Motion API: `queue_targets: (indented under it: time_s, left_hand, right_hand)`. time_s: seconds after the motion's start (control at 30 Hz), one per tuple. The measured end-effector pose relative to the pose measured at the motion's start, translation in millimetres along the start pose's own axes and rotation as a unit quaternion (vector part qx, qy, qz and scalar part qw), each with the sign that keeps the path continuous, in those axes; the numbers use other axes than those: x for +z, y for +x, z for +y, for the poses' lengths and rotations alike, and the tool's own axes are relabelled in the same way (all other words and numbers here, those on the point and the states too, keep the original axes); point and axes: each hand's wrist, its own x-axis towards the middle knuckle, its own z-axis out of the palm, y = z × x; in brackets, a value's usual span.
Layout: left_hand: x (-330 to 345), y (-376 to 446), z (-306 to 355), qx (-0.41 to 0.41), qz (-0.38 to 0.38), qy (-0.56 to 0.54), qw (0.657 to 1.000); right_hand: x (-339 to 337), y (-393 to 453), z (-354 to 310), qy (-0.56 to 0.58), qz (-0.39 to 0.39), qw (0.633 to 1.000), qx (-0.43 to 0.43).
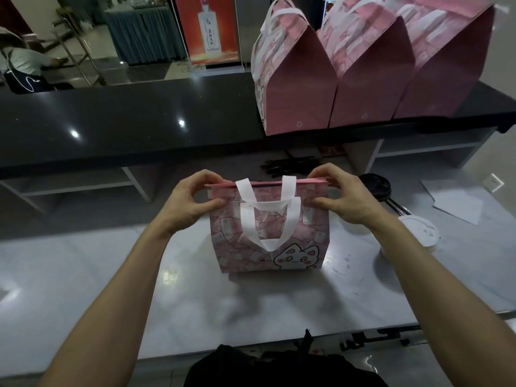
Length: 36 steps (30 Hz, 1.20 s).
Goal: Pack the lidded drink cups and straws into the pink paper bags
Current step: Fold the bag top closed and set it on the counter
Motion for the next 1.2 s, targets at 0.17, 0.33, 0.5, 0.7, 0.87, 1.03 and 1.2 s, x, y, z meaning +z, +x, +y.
queue_targets:
  time_s: [0.17,0.33,0.5,0.7,0.87,1.03,1.2]
  left_hand:
    - [6,-4,-1,-0.012,0.024,-0.013,1.000]
    - [8,-3,-3,-0.015,0.035,0.004,0.999]
    - [0,-3,-6,0.009,0.011,0.051,0.999]
    - [-4,-4,1,0.019,0.005,0.106,0.994]
    - [0,3,5,-0.001,-0.023,0.134,0.991]
    - [4,10,3,0.004,0.011,0.193,0.981]
    - [10,8,-5,0.023,0.060,0.173,0.983]
  right_hand:
    - [7,-6,1,-0.009,0.028,0.999,-0.015]
    - [10,-5,1,-0.024,0.033,0.999,-0.024]
    - [13,-9,2,-0.079,0.040,0.994,-0.059]
    - [12,-13,0,-0.108,0.051,0.990,-0.076]
    - [12,-8,-2,-0.132,0.034,0.988,-0.067]
    - [12,-1,-2,-0.231,0.039,0.963,-0.131]
    - [11,-2,0,-0.268,0.037,0.948,-0.169]
